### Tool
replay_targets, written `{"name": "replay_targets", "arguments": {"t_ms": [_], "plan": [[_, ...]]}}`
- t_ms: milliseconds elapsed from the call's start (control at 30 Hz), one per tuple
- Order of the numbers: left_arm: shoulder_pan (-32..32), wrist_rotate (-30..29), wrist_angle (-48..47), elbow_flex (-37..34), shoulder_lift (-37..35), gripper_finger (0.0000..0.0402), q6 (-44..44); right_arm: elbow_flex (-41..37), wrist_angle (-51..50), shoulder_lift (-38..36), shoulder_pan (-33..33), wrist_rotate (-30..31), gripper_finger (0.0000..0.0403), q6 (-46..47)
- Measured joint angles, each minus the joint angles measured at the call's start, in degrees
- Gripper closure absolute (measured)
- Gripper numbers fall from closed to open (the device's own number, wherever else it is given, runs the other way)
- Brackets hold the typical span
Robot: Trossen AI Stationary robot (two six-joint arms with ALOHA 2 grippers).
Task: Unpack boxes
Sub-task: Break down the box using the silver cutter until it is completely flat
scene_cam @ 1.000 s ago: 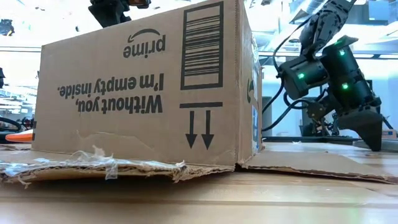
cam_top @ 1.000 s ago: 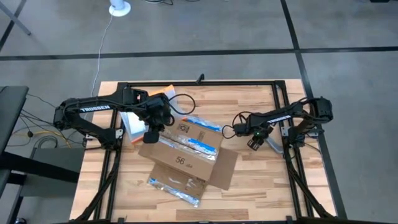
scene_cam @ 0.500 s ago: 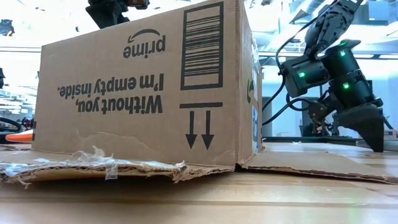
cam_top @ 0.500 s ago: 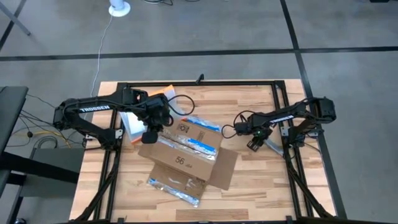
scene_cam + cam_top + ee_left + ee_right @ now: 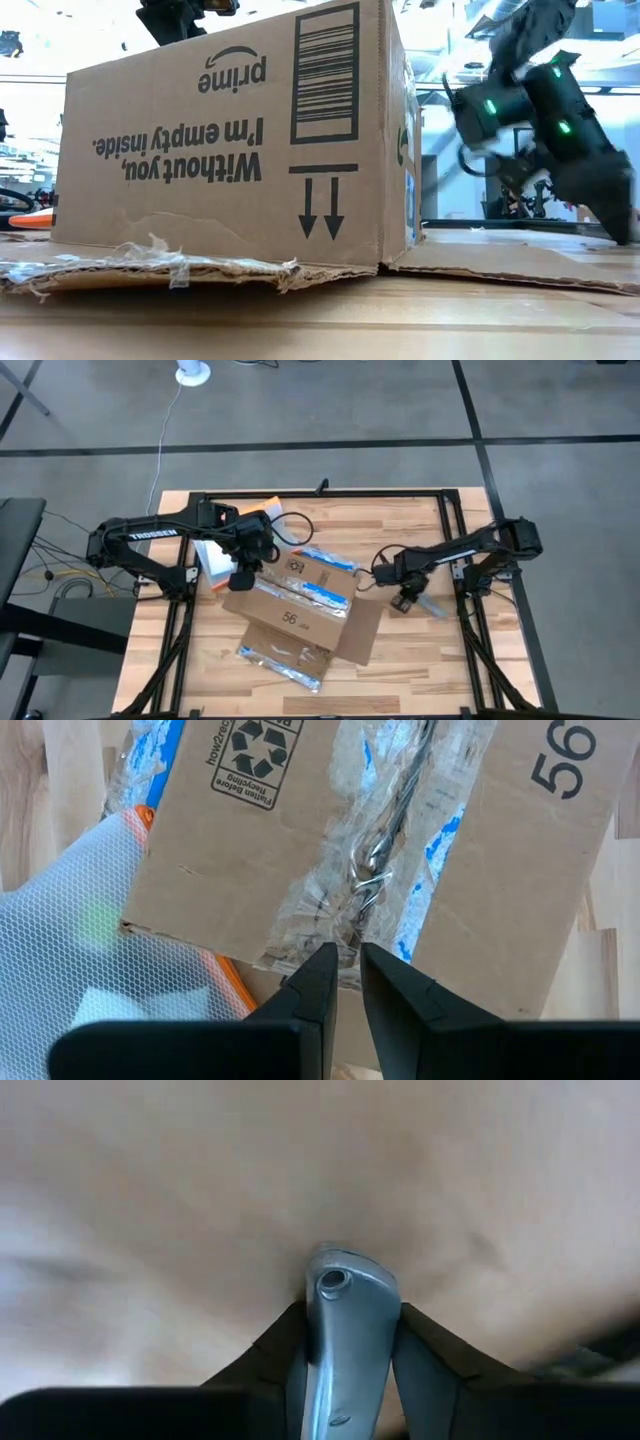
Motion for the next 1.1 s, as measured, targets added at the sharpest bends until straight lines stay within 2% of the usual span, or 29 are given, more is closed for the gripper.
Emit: {"name": "replay_targets", "arguments": {"t_ms": [333,467,567,733,900,1000,1100], "plan": [[0.07,0.00,1.45,0.09,-0.02,0.0366,-0.03,20.02,-6.15,-14.28,5.53,6.73,0.0305,3.99],[0.09,-0.01,3.29,0.10,-0.02,0.0366,-0.01,27.09,-1.02,-18.48,8.36,11.09,0.0305,0.51],[0.07,2.13,7.29,0.11,-0.02,0.0365,-0.09,28.59,10.49,-20.79,10.10,15.95,0.0305,-5.40],[0.07,12.86,20.72,0.09,0.08,0.0345,-1.32,28.59,28.41,-21.62,9.99,21.35,0.0305,-18.46],[0.26,22.30,42.37,0.15,1.92,0.0301,-9.21,28.59,37.18,-20.25,9.03,21.28,0.0305,-28.59],[0.81,25.78,50.87,0.13,3.64,0.0275,-13.05,28.59,40.54,-20.21,8.49,17.89,0.0305,-32.32],[1.31,29.25,58.24,0.12,6.51,0.0255,-15.53,28.59,42.87,-20.57,7.88,12.02,0.0305,-33.58]]}}
